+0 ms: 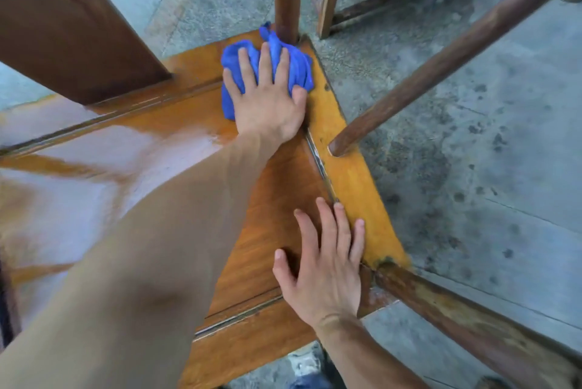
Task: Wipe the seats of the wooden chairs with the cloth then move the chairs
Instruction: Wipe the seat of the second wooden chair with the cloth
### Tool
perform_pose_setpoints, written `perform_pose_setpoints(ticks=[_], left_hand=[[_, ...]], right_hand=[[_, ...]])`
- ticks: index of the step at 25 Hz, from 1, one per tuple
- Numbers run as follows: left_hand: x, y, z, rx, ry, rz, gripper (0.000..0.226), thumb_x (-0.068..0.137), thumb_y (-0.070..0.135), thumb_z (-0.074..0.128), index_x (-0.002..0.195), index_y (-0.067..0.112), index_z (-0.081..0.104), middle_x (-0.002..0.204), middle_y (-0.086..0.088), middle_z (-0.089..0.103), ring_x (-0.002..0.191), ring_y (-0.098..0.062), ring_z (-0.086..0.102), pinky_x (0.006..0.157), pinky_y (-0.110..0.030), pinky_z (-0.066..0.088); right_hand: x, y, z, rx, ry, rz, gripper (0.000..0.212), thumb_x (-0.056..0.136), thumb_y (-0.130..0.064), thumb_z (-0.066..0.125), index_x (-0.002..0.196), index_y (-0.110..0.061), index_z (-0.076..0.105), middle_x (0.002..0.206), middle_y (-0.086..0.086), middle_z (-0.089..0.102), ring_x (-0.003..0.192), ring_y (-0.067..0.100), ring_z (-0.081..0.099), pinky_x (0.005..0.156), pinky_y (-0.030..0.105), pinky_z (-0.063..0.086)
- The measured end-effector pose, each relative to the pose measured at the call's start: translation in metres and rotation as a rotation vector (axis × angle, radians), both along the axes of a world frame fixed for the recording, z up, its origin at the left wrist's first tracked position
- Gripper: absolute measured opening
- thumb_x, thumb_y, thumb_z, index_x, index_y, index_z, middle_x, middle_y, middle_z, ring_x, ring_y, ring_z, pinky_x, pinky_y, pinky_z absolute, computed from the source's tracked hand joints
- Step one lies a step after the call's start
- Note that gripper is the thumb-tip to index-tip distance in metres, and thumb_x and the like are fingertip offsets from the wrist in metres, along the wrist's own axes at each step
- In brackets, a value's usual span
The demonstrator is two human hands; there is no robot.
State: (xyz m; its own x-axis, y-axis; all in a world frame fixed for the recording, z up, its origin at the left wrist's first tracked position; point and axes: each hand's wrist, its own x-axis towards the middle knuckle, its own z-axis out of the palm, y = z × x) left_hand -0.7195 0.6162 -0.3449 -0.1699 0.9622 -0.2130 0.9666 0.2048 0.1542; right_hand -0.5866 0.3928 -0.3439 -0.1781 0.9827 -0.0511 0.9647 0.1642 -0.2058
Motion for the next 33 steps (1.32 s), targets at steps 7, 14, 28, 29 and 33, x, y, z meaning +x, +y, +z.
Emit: perform_pose_setpoints(ticks=[7, 14, 28, 29, 33], left_hand=[[0.010, -0.095, 0.006, 0.013, 0.012, -0.471, 0.074, 0.085, 0.058, 0.011, 0.157, 0.038, 0.015, 0.168, 0.005, 0.012, 0.155, -0.033, -0.001, 0.121, -0.060, -0.001], [0.023, -0.273, 0.006, 0.050, -0.086, -0.715, 0.061, 0.086, 0.055, 0.041, 0.142, 0.034, 0.049, 0.154, -0.003, 0.045, 0.148, -0.042, 0.026, 0.118, -0.067, 0.012], [-0.096, -0.387, 0.007, -0.055, -0.039, 0.734, 0.070, 0.090, 0.057, 0.023, 0.157, 0.041, 0.011, 0.168, -0.005, 0.005, 0.151, -0.047, -0.005, 0.110, -0.075, 0.003], [-0.077, -0.374, 0.005, -0.064, -0.030, 0.668, 0.070, 0.090, 0.057, 0.025, 0.156, 0.040, 0.012, 0.168, -0.005, 0.005, 0.150, -0.049, -0.005, 0.108, -0.078, 0.003], [0.023, -0.306, 0.009, -0.050, -0.045, 0.283, 0.073, 0.089, 0.056, 0.031, 0.157, 0.038, 0.011, 0.168, -0.009, 0.000, 0.148, -0.054, -0.009, 0.105, -0.083, 0.000]], right_hand=[[0.011, -0.003, 0.009, 0.230, 0.457, -0.125, 0.052, 0.097, -0.034, 0.046, 0.141, -0.007, 0.044, 0.152, 0.023, 0.036, 0.134, 0.044, 0.040, 0.112, 0.056, 0.031], [-0.050, 0.098, 0.033, -0.290, 0.055, 0.214, 0.056, 0.097, -0.062, 0.039, 0.150, -0.052, 0.025, 0.167, -0.007, 0.007, 0.154, 0.027, -0.001, 0.122, 0.053, 0.006], [-0.046, 0.096, 0.006, -0.209, -0.151, 0.342, 0.062, 0.096, -0.072, 0.014, 0.152, -0.053, -0.003, 0.166, -0.007, -0.015, 0.153, 0.025, -0.018, 0.120, 0.057, -0.009], [-0.046, 0.097, 0.006, -0.229, -0.143, 0.346, 0.062, 0.096, -0.072, 0.016, 0.152, -0.053, -0.002, 0.166, -0.008, -0.016, 0.152, 0.025, -0.019, 0.120, 0.056, -0.011], [-0.042, 0.107, 0.013, -0.376, -0.072, 0.344, 0.061, 0.098, -0.063, 0.032, 0.152, -0.055, 0.004, 0.165, -0.012, -0.018, 0.152, 0.022, -0.021, 0.120, 0.054, -0.013]])
